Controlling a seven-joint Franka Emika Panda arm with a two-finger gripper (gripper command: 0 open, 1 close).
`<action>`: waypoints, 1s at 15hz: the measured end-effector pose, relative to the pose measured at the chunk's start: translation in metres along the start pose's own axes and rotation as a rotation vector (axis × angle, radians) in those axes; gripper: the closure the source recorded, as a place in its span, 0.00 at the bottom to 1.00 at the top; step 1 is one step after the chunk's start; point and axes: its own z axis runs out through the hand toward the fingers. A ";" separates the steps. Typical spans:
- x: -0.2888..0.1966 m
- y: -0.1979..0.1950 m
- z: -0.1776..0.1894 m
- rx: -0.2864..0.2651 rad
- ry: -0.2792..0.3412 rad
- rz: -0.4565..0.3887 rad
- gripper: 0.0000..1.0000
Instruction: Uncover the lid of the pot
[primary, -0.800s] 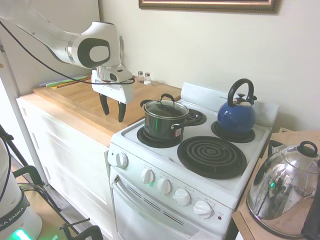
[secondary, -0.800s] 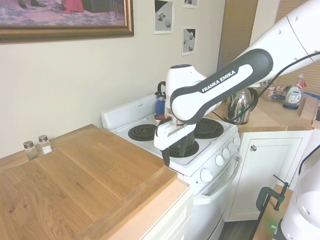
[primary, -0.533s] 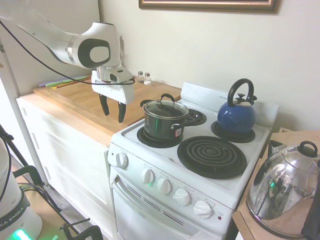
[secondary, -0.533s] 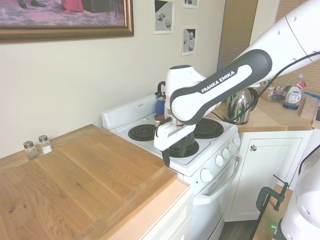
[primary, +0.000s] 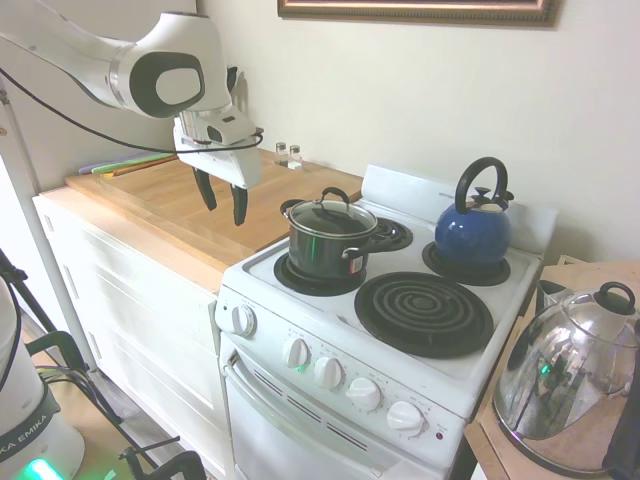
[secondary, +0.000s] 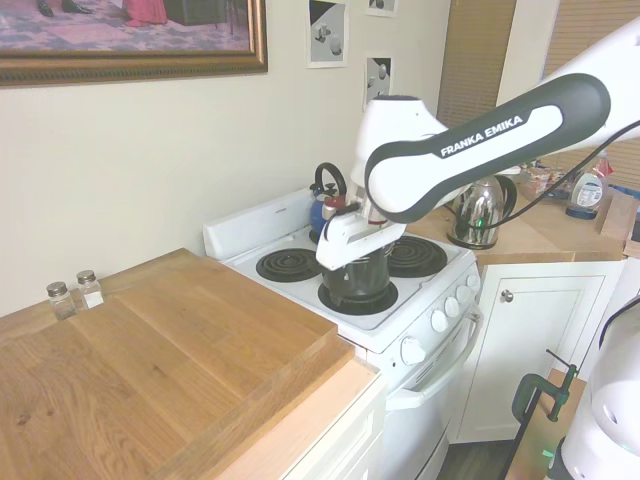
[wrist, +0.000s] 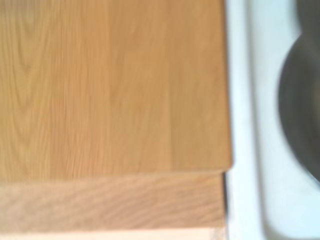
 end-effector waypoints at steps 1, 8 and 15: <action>0.003 0.004 -0.012 0.021 0.019 0.024 0.00; 0.061 0.007 -0.080 0.063 0.080 0.244 0.00; 0.153 -0.026 -0.067 -0.048 0.074 0.479 0.00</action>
